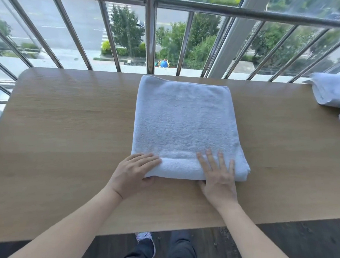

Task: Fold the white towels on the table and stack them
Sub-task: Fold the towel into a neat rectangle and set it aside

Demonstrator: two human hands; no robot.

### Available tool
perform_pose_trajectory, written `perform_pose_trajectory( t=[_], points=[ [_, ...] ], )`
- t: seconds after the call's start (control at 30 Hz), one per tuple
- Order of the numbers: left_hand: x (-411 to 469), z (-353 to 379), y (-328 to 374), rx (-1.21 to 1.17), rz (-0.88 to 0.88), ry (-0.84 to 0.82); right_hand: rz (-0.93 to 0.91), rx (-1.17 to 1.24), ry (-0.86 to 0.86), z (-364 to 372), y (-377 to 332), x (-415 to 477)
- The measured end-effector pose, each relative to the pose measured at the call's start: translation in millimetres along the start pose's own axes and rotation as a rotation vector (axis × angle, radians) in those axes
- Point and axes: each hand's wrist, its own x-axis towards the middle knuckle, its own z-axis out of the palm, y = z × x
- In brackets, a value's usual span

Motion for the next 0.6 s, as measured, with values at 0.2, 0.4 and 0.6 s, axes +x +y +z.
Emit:
perform_pose_trajectory(
  t=[0.2, 0.4, 0.6],
  points=[
    [-4, -13, 5, -0.099, -0.086, 0.208, 0.032, 0.299, 0.197, -35, 9, 6],
    [0, -33, -13, -0.301, -0.307, 0.156, 0.107, 0.456, 0.042, -103, 43, 19],
    [56, -32, -15, -0.380, -0.477, 0.176, 0.050, 0.483, -0.135, -151, 69, 60]
  ],
)
